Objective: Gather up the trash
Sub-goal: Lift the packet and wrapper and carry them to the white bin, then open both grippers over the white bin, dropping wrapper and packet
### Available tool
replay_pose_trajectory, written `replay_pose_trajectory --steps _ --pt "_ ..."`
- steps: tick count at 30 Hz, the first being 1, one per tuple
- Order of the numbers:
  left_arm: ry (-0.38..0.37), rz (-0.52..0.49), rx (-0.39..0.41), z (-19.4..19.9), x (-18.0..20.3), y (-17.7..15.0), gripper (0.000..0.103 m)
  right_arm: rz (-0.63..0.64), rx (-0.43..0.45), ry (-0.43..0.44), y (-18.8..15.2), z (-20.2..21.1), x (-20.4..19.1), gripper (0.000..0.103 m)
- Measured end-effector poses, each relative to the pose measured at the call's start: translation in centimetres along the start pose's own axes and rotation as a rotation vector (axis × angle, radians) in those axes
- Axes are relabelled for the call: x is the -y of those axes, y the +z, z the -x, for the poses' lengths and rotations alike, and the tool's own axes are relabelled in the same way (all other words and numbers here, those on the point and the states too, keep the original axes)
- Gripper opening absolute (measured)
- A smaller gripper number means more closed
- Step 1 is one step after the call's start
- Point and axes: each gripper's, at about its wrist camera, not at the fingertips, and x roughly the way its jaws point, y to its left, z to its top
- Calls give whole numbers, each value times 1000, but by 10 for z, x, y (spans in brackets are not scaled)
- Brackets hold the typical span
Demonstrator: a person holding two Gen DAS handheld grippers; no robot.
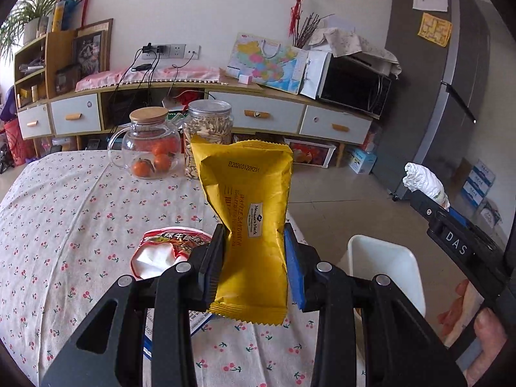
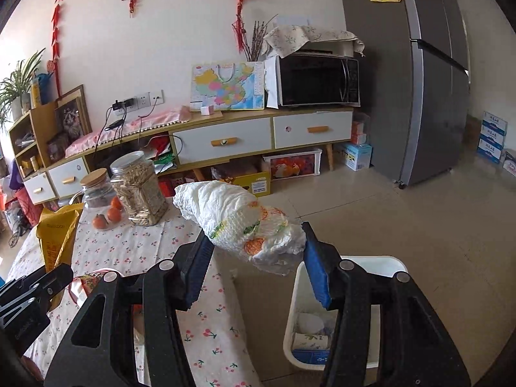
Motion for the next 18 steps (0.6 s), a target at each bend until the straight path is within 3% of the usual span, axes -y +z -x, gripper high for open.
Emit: replay_pose_trajectory --steps 7,11,15,18 --pt "-45 -66 -25 -17 48 1 35 -114 -44 -194 1 -11 64 57" --pt "-79 -106 -36 -28 80 5 35 -223 -52 -234 3 -7 102 73" --pt "-121 -149 -52 -38 116 5 35 -326 4 -298 8 8 134 89" --pt "-155 -183 -73 -46 142 2 36 -388 36 -342 11 19 155 94"
